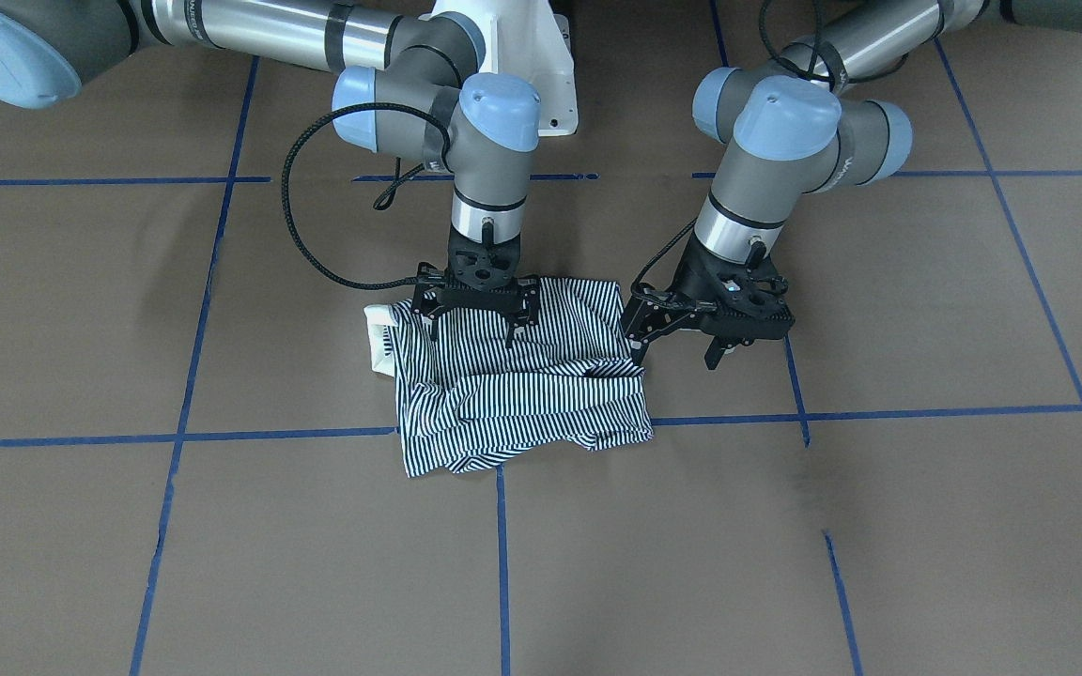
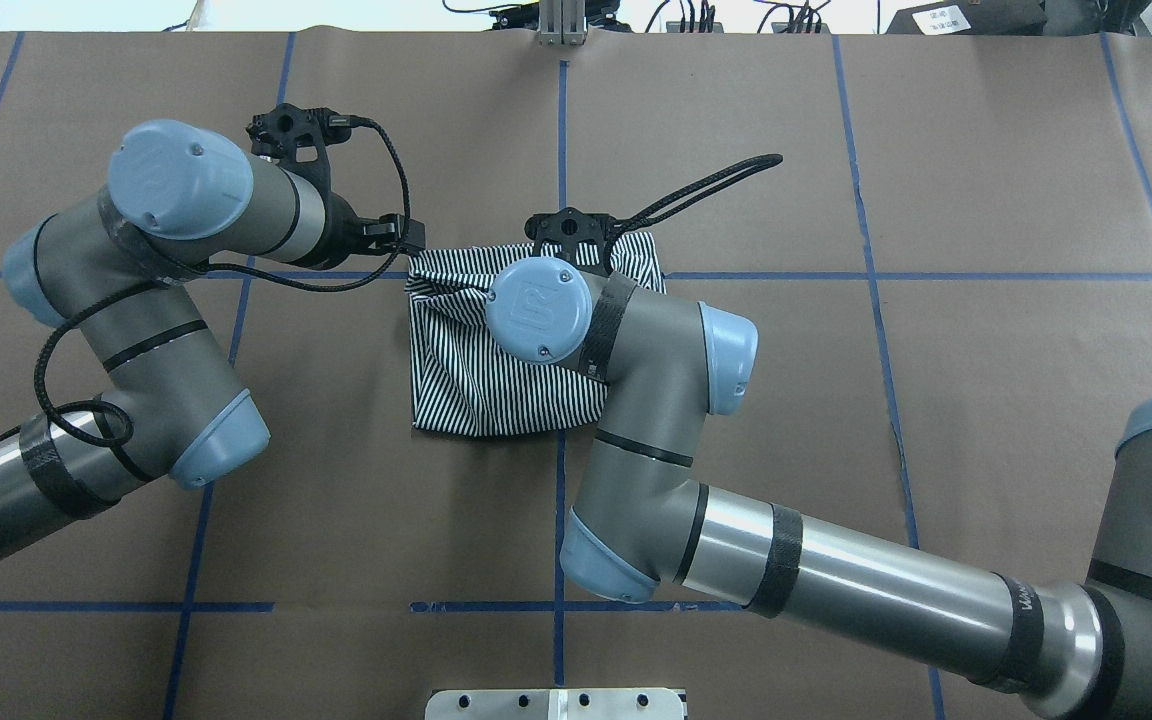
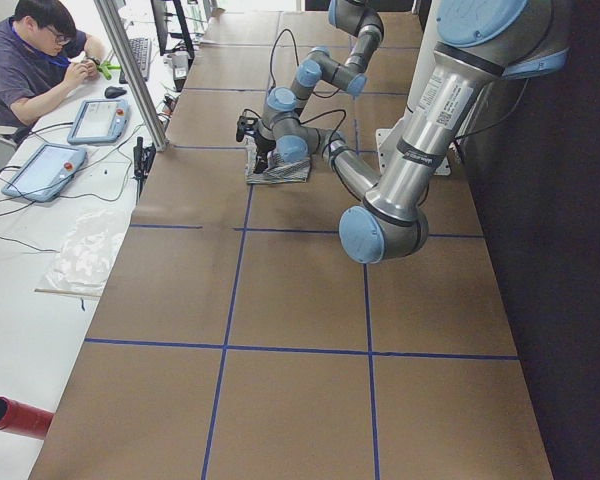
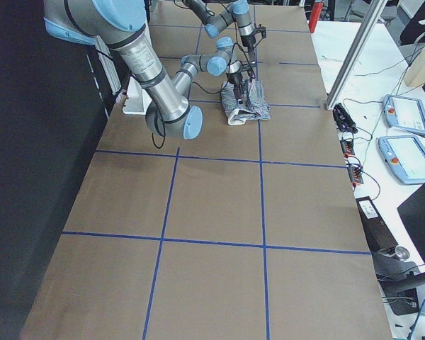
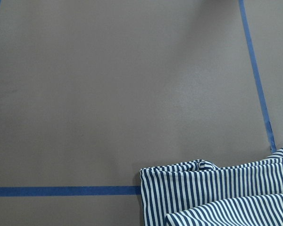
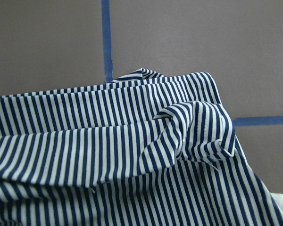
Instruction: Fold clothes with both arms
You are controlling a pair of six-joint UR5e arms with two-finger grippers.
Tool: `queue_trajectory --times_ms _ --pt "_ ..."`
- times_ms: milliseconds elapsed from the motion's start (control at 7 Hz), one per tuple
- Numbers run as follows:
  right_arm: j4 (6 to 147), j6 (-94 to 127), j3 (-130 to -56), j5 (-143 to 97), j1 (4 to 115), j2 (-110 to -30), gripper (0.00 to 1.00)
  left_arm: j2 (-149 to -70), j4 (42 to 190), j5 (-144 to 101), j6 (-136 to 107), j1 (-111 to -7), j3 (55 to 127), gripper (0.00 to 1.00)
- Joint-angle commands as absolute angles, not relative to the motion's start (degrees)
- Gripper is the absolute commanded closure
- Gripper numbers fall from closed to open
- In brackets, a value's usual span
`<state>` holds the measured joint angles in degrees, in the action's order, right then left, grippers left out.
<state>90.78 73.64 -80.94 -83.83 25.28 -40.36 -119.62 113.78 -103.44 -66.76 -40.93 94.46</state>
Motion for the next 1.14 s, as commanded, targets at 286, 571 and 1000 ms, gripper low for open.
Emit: queue_trajectory --times_ms 286,571,1000 --pt "86.22 69.61 -74.37 -83.06 26.62 -39.30 0.00 -119.62 113.82 -103.45 -66.62 -40.96 94.48 0.00" --pt "85.52 69.26 -66.23 -83.58 30.04 -33.08 0.00 -119.62 113.91 -103.45 -66.62 -40.96 94.48 0.00" --pt "78.13 65.84 -54.51 -86.81 37.15 -27.52 0.00 -119.62 113.91 -103.45 -66.88 -40.87 94.48 0.00"
